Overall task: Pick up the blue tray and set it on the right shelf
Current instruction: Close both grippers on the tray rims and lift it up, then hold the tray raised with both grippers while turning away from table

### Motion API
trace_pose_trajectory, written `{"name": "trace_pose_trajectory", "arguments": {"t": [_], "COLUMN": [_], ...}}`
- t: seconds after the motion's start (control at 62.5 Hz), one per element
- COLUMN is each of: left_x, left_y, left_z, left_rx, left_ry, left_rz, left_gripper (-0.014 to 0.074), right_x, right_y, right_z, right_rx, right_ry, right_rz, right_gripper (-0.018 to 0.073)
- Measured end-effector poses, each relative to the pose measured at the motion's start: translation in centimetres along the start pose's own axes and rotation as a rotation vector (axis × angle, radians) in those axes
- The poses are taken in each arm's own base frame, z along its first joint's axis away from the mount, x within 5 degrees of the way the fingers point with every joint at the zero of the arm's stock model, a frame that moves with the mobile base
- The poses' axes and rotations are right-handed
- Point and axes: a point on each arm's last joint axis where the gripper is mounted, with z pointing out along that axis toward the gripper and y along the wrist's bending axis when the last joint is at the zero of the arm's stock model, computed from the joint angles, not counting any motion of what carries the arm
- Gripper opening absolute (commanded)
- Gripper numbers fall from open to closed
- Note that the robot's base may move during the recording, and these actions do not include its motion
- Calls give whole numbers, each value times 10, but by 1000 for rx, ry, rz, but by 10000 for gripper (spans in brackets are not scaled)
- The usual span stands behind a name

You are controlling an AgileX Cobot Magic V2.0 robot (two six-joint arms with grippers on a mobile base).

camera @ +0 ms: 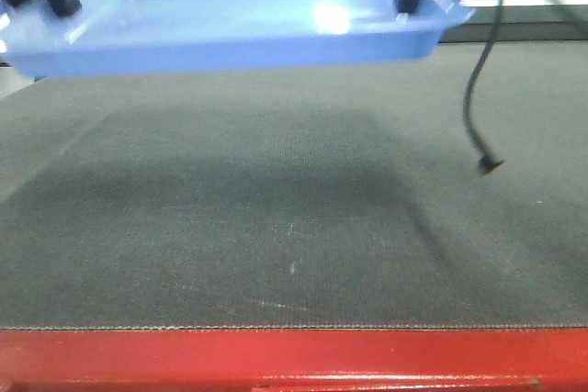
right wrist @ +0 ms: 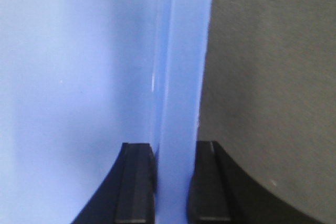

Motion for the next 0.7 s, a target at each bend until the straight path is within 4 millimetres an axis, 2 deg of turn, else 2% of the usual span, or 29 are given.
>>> {"name": "trace_pose_trajectory", "arguments": {"t": [0.256, 0.4, 0.544, 0.704], "left_x": [21, 32, 45, 66], "left_y": [-35, -49, -61, -78], "left_z": [-58, -79, -84, -66], "left_rx": [-11, 17, 43, 60], "left_ry": [-95, -129, -112, -30], "left_rz": [31, 33, 42, 65], "left_gripper": [-41, -41, -41, -41], "right_x": [17, 34, 61, 88], "right_y": [-14, -25, -39, -53], "right_z": [-63, -91, -105, -114], "right_rx": [-2, -10, -10, -8], "right_ry": [-30, -57, -54, -42], "right_rz": [-33, -36, -36, -39], "right_gripper": [22, 22, 22, 22]}}
